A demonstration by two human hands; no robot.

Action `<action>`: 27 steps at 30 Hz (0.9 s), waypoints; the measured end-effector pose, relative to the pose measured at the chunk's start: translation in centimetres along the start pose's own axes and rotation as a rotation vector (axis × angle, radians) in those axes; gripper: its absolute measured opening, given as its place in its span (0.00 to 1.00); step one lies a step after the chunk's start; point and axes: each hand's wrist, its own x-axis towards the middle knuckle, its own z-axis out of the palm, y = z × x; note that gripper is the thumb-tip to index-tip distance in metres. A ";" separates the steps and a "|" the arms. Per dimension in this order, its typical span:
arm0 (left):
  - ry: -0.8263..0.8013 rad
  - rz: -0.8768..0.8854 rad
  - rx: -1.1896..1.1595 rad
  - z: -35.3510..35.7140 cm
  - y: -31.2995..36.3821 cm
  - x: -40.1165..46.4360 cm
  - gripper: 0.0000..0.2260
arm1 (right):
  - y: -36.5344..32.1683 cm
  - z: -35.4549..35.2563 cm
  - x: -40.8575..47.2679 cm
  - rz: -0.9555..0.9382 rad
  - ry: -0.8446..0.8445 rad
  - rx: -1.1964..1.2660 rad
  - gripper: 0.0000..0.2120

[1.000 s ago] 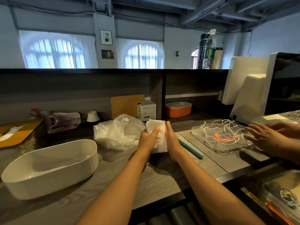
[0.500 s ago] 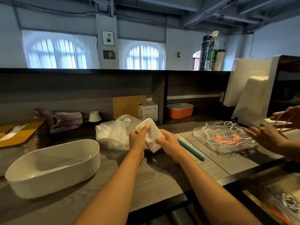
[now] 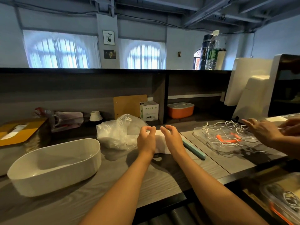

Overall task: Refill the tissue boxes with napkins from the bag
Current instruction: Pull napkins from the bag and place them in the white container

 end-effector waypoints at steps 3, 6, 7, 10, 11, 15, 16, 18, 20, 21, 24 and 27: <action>0.114 0.020 0.100 0.6 -0.3 0.4 0.10 | 0.4 -0.3 0.3 0.035 0.075 0.020 0.19; 0.163 -0.018 0.055 0.5 -0.6 1.1 0.09 | 0.3 -0.4 0.4 0.051 0.104 0.064 0.16; 0.149 -0.027 0.022 0.4 -0.6 1.2 0.09 | 0.2 -0.3 0.4 0.037 0.080 0.067 0.15; 0.121 -0.030 0.001 0.4 -0.6 1.1 0.10 | 0.0 0.0 0.4 0.005 0.053 0.070 0.13; 0.146 -0.033 0.010 0.3 -0.6 1.1 0.10 | 0.0 0.0 0.4 0.012 0.066 0.077 0.10; 0.129 -0.041 0.030 -0.1 -0.3 0.9 0.10 | 0.0 -0.1 0.4 0.029 0.041 0.052 0.07; 0.074 -0.024 0.063 0.1 -0.4 0.8 0.11 | 0.0 -0.1 0.4 0.023 0.023 0.040 0.07; 0.013 -0.007 0.111 0.1 -0.5 0.8 0.12 | 0.1 -0.2 0.4 0.040 0.031 0.058 0.05; 0.028 -0.047 0.079 -0.1 -0.6 1.0 0.13 | 0.0 -0.4 0.4 0.089 0.056 0.099 0.06; 0.035 -0.071 0.044 -0.3 -0.5 1.1 0.13 | 0.0 -0.5 0.3 0.099 0.055 0.095 0.07; 0.029 -0.005 0.013 -0.5 -0.3 0.6 0.11 | 0.1 -0.5 0.1 0.041 0.047 0.092 0.05; 0.054 0.121 0.088 -0.5 -0.2 0.0 0.11 | 0.1 -0.5 -0.2 -0.004 0.054 0.098 0.04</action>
